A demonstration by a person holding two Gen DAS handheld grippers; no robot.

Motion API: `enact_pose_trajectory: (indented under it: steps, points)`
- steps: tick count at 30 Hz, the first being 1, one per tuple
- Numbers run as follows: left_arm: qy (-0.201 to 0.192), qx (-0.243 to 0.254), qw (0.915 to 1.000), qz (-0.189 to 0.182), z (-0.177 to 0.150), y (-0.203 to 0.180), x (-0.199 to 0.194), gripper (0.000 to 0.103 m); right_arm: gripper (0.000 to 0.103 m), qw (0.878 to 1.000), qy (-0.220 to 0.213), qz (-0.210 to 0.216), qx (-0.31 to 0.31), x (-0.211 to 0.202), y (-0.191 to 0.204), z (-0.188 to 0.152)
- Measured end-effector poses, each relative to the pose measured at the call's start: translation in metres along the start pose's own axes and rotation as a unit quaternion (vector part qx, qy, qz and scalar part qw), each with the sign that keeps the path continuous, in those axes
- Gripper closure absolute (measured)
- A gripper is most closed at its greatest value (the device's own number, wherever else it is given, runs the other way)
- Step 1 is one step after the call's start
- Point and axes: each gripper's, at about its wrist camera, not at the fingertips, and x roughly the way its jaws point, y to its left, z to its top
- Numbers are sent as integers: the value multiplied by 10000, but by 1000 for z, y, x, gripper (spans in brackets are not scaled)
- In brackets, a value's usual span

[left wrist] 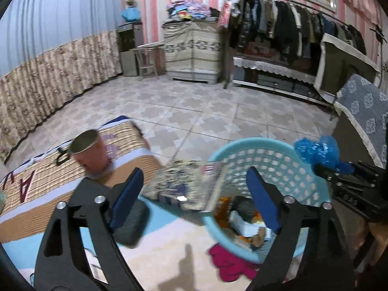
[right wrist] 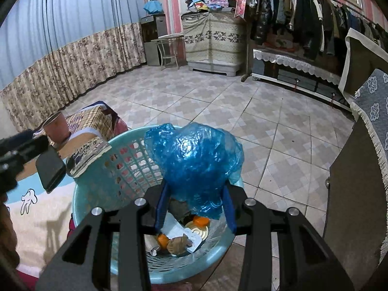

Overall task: Collect trash
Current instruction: 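Carry the snack bag and blue plastic bag over the light blue basket, then open the right tool to drop the plastic bag while the left tool drops the snack bag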

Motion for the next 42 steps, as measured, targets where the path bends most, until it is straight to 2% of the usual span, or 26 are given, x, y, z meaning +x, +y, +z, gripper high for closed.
enact_pose_trajectory:
  steps: [6,14,17,20,22,27,29,34,38,42]
  points:
    - [244,-79,9996,67,-14,15,12,17,64,10000,87,26,-1,6,7,-8]
    - [467,426,9980,5,-29,-21,46,18,64,9998,192,-18,41,16,6,-17]
    - [681,351,9970,-114,-32,-22,63,29,64,9998,214,-28,33,17,5,-20]
    - [875,403,9952,-195,-35,-21,76,49,64,9996,255,-21,72,20,5,-22]
    - [1025,349,9935,-356,-37,-19,82,78,64,9996,289,6,76,24,5,-23]
    - [998,225,9933,-542,-36,-12,78,84,58,9995,325,22,25,27,11,-25]
    - [966,231,9935,-553,-34,-11,75,85,47,9994,330,16,41,27,13,-25]
    - [826,321,9943,-586,-26,-15,59,88,36,9994,358,-27,16,26,13,-24]
    - [615,465,9949,-657,-13,-27,38,90,31,9996,261,-72,61,17,9,-23]
    - [398,585,9940,-829,0,-44,15,92,31,9997,135,-102,177,4,-3,-20]
